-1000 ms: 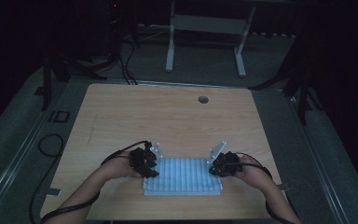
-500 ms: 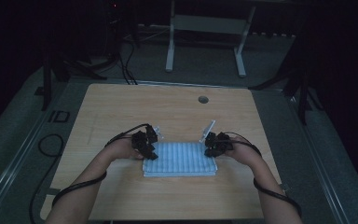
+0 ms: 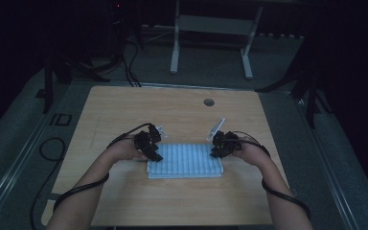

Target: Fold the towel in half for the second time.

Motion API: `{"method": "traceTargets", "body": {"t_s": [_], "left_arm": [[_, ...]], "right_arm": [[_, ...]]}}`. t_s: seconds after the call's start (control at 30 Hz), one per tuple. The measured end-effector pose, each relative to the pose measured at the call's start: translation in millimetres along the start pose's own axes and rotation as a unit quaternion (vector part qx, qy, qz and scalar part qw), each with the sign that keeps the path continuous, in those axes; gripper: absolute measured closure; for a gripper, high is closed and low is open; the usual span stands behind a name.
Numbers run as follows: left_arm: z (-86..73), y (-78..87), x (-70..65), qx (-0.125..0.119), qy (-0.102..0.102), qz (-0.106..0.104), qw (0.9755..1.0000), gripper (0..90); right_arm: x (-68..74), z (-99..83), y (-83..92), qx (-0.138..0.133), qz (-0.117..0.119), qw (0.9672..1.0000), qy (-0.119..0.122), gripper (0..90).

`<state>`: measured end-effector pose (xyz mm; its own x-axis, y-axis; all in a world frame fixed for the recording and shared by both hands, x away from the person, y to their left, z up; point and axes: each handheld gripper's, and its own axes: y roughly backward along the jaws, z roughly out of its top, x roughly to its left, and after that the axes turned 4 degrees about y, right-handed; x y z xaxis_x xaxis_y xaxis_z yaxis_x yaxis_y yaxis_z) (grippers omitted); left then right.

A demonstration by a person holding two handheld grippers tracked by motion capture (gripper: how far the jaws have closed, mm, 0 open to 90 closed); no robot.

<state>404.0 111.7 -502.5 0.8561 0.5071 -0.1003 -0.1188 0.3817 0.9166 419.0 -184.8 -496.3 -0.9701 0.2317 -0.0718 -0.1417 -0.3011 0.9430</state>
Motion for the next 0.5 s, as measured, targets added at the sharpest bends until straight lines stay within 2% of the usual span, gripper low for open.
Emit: {"method": "traceTargets", "body": {"t_s": [0.1, 0.13, 0.17, 0.23, 0.3, 0.37, 0.4, 0.5], "left_arm": [[-2.2, 8.8, 0.3, -0.029, 0.024, 0.003, 0.9993, 35.8], [-4.8, 11.9, 0.4, -0.040, 0.028, -0.003, 0.9988, 31.9], [-5.9, 12.9, -0.1, -0.043, 0.031, -0.005, 0.9986, 26.4], [-9.2, 13.9, -2.3, -0.051, 0.035, -0.001, 0.9981, 24.8], [-12.7, 13.9, -5.3, -0.056, 0.031, 0.001, 0.9979, 19.6], [-16.0, 13.7, -7.2, -0.068, 0.034, 0.001, 0.9971, 18.4], [-17.9, 13.7, -9.0, -0.078, 0.033, 0.008, 0.9964, 16.4], [-24.1, 13.9, -12.9, -0.121, 0.039, 0.018, 0.9918, 13.0]], "right_arm": [[2.1, -1.4, 10.4, -0.044, -0.007, 0.9990, -0.008, 57.2], [3.0, -1.7, 12.3, -0.050, -0.009, 0.9987, -0.009, 52.3], [4.4, -2.0, 14.4, -0.061, -0.012, 0.9980, -0.013, 45.0], [6.8, -2.7, 16.1, -0.076, -0.013, 0.9969, -0.016, 40.3], [9.1, -4.4, 17.2, -0.092, -0.004, 0.9956, -0.019, 28.9], [12.3, -6.0, 17.8, -0.113, 0.001, 0.9934, -0.021, 26.1], [13.7, -6.8, 17.7, -0.122, 0.004, 0.9922, -0.024, 21.6], [19.7, -9.8, 16.3, -0.153, -0.008, 0.9875, -0.036, 17.6]]}}
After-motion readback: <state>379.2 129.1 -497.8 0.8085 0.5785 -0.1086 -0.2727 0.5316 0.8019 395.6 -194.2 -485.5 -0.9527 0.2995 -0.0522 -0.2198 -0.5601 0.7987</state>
